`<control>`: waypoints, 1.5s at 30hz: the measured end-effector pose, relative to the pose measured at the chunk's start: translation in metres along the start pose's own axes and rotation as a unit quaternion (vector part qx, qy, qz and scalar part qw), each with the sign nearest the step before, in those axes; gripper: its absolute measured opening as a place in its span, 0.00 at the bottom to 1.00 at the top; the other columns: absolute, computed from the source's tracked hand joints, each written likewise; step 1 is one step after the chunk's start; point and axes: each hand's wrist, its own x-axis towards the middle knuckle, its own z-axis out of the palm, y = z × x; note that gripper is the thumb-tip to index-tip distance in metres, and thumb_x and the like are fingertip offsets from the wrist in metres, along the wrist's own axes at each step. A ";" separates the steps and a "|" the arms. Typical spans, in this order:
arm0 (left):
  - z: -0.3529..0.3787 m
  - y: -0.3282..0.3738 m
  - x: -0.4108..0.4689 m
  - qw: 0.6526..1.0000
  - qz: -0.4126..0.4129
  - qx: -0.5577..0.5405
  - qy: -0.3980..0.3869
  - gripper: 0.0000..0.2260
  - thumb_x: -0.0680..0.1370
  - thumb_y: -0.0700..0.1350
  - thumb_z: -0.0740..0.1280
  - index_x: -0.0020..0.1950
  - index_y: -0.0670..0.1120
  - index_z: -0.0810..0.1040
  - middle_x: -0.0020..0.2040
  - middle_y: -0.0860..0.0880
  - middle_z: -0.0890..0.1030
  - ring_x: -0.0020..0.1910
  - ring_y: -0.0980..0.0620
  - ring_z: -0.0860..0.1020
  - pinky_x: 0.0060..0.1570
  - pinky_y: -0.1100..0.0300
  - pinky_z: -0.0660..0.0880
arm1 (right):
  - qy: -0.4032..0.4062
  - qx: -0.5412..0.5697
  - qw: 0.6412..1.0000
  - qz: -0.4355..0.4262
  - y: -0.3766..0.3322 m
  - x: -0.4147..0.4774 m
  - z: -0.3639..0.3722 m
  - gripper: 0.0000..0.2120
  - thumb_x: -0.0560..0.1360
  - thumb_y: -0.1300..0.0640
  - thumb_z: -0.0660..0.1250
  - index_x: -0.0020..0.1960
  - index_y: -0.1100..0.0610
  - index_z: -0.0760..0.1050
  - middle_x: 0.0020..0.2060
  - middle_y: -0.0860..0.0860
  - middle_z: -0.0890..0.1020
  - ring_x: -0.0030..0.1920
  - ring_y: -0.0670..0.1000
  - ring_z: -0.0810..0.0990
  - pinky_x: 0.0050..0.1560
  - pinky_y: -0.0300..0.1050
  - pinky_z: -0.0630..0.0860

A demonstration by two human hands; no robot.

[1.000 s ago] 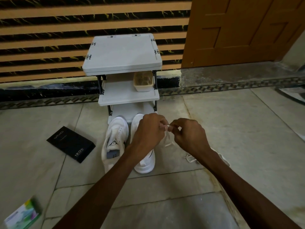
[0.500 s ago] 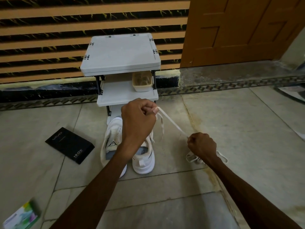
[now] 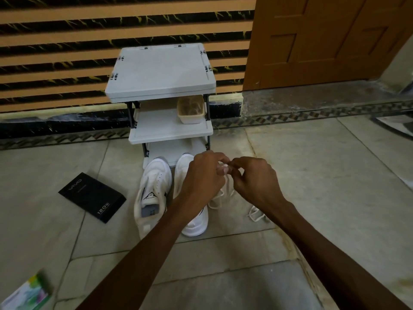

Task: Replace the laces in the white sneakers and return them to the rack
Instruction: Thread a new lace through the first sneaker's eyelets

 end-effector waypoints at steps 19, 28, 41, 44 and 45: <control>-0.046 0.011 -0.004 0.972 0.059 -0.046 0.221 0.05 0.71 0.36 0.70 0.37 0.44 0.82 0.32 0.60 0.74 0.32 0.59 0.74 0.35 0.64 0.70 | -0.112 -0.066 0.964 0.231 0.108 -0.024 0.036 0.10 0.75 0.53 0.62 0.44 0.51 0.83 0.35 0.49 0.82 0.32 0.49 0.79 0.32 0.39 0.73; -0.008 0.006 -0.006 1.000 0.023 0.005 0.002 0.12 0.74 0.40 0.72 0.56 0.49 0.82 0.39 0.53 0.79 0.35 0.60 0.76 0.39 0.78 0.66 | -0.082 0.115 0.990 0.024 0.033 -0.006 0.002 0.12 0.77 0.47 0.65 0.39 0.49 0.80 0.33 0.46 0.83 0.30 0.45 0.81 0.38 0.49 0.79; -0.007 -0.007 0.001 0.997 -0.010 0.016 0.076 0.06 0.69 0.35 0.68 0.37 0.45 0.81 0.38 0.50 0.79 0.35 0.55 0.75 0.33 0.71 0.64 | -0.057 0.094 0.991 0.073 0.030 -0.012 0.011 0.09 0.78 0.49 0.65 0.41 0.46 0.81 0.34 0.44 0.83 0.30 0.44 0.80 0.37 0.48 0.80; -0.007 -0.015 0.003 0.996 -0.005 0.022 0.091 0.07 0.69 0.35 0.68 0.35 0.46 0.80 0.37 0.49 0.79 0.34 0.53 0.77 0.34 0.66 0.69 | -0.043 0.116 0.986 0.111 0.044 -0.016 0.019 0.08 0.76 0.51 0.67 0.40 0.46 0.82 0.32 0.44 0.83 0.28 0.45 0.80 0.35 0.50 0.81; -0.006 -0.017 0.003 0.995 -0.007 0.020 0.093 0.07 0.69 0.35 0.68 0.35 0.46 0.80 0.37 0.50 0.79 0.34 0.53 0.77 0.35 0.63 0.71 | -0.039 0.120 0.985 0.117 0.047 -0.016 0.021 0.08 0.76 0.52 0.67 0.41 0.47 0.83 0.31 0.44 0.83 0.28 0.46 0.80 0.34 0.50 0.81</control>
